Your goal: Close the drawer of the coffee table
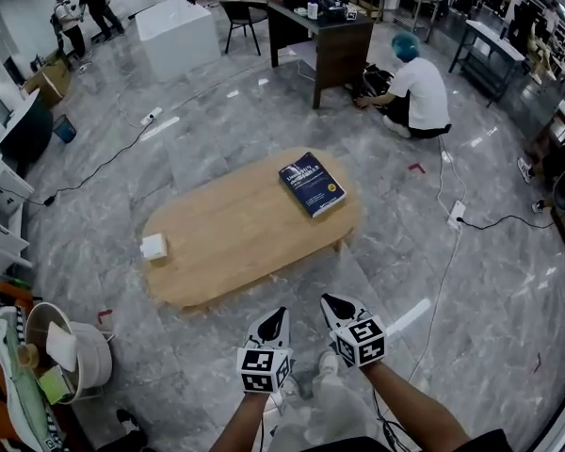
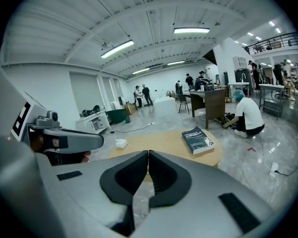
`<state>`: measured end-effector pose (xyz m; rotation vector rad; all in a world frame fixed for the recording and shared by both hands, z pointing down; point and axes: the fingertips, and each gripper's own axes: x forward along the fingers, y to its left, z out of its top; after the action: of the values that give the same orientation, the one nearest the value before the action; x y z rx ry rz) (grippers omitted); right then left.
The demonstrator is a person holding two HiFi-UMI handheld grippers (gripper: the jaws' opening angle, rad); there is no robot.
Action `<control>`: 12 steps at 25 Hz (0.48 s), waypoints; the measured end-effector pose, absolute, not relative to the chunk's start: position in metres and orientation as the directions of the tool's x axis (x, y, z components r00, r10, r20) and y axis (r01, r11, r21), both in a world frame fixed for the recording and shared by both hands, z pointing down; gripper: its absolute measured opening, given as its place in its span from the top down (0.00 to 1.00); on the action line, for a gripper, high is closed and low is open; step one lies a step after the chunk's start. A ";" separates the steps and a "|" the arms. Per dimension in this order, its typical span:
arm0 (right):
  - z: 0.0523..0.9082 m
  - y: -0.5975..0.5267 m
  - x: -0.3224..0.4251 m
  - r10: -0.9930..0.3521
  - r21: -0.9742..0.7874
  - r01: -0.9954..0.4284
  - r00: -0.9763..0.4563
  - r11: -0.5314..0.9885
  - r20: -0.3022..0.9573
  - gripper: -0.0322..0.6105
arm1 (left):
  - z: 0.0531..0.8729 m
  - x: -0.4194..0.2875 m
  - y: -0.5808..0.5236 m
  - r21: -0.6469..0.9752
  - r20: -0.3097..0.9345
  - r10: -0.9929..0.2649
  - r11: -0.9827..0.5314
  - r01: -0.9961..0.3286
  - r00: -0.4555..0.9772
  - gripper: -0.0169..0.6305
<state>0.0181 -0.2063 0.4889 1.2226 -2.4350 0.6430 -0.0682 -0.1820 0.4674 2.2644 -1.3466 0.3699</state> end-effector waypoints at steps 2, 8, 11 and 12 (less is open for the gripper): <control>0.477 -0.199 0.009 -0.660 -0.241 -0.808 -0.581 0.538 0.476 0.92 | 0.457 -0.070 -0.177 0.253 0.451 -0.749 -0.415 -0.874 0.486 0.98; 0.442 -0.181 -0.015 -0.646 -0.207 -0.776 -0.616 0.596 0.450 0.92 | 0.427 -0.077 -0.166 0.220 0.427 -0.760 -0.438 -0.872 0.490 0.97; 0.424 -0.177 -0.022 -0.640 -0.163 -0.755 -0.632 0.635 0.437 0.92 | 0.410 -0.085 -0.162 0.206 0.404 -0.779 -0.434 -0.877 0.480 0.98; 0.417 -0.177 -0.023 -0.641 -0.149 -0.751 -0.635 0.644 0.431 0.92 | 0.404 -0.088 -0.160 0.207 0.396 -0.784 -0.431 -0.878 0.478 0.98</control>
<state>-0.0231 -0.1767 0.4169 1.1092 -2.5263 0.4521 -0.0883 -0.1595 0.4043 2.3460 -1.3910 0.3389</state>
